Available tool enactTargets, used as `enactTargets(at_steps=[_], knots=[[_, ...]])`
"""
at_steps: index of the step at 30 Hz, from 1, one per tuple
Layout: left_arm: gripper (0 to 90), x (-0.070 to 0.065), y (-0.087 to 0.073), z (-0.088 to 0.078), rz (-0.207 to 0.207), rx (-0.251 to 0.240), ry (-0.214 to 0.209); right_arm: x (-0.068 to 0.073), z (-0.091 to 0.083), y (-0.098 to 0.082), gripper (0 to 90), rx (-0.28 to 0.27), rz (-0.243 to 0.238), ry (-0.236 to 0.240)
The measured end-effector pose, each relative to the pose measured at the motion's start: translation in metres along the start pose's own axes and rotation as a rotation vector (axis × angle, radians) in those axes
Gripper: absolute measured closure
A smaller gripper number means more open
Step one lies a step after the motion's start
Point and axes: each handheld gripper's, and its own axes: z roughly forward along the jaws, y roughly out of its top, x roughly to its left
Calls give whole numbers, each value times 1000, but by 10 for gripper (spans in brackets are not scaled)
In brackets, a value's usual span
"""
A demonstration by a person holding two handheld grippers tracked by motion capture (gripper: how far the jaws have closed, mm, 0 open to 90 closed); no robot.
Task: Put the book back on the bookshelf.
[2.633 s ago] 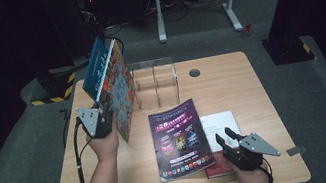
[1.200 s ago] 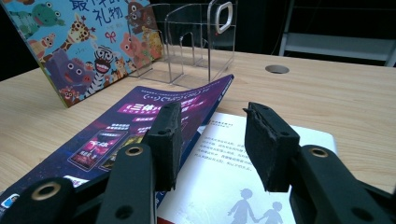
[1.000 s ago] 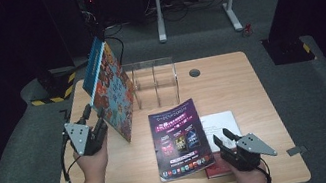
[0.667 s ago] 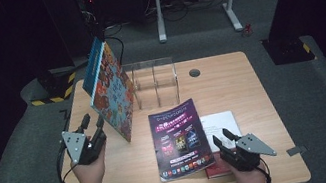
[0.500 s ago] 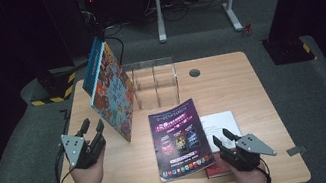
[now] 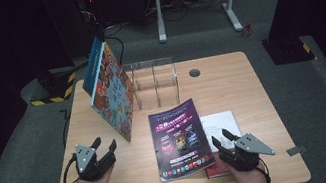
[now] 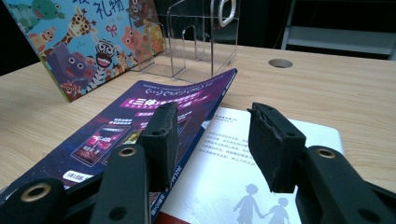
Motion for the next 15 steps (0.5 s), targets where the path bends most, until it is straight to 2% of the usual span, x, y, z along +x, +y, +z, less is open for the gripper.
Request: enactTargets(at_steps=[4, 8, 11, 12, 15], knots=[[405, -5, -14, 6, -2, 53, -36, 1, 1, 0, 516, 6, -1, 1], [403, -9, -18, 10, 2, 86, -60, 1, 1, 0, 513, 14, -9, 3], [402, -11, -17, 14, -15, 106, -74, 3, 2, -1, 510, 17, -14, 6], [404, -14, -18, 16, 10, 114, -85, 4, 3, -1, 506, 22, -18, 11], [403, -16, -20, 17, 29, 138, -102, 5, 4, -1, 501, 30, -21, 12]])
